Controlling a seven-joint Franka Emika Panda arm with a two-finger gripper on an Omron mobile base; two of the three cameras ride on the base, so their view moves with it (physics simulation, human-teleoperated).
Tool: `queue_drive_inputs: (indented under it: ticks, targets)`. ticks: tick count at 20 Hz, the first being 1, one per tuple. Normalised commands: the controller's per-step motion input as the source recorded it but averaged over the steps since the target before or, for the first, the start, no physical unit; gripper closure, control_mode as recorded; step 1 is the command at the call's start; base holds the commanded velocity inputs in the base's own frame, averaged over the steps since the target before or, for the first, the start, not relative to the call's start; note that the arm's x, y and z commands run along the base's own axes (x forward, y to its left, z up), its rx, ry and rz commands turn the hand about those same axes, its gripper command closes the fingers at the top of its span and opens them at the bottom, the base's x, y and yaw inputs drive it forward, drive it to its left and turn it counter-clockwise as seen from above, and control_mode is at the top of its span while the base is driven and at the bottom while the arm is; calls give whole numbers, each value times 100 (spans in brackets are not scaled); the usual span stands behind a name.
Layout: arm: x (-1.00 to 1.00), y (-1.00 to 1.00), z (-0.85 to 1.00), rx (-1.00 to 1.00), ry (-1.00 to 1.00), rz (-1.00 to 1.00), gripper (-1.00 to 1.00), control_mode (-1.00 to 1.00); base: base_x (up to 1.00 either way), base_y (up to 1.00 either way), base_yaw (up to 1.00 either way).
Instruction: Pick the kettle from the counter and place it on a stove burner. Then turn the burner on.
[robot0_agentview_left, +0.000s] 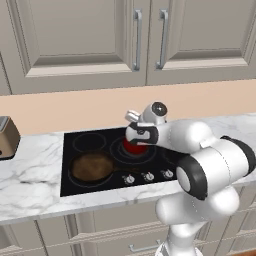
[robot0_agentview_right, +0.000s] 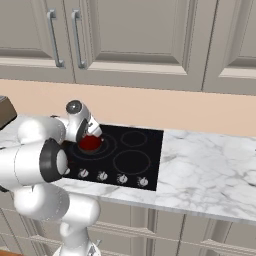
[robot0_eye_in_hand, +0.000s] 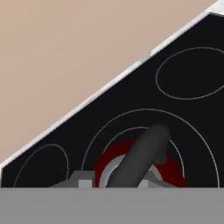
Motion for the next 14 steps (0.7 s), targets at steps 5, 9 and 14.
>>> queue_drive_inputs:
  ticks: [5,9,14]
  targets:
    - [16,4,-14,0,0,0,100,-100,0,0,0]
    - [19,3,-17,0,0,0,100,-100,0,0,0]
    - [23,3,-14,0,0,0,100,-100,0,0,0]
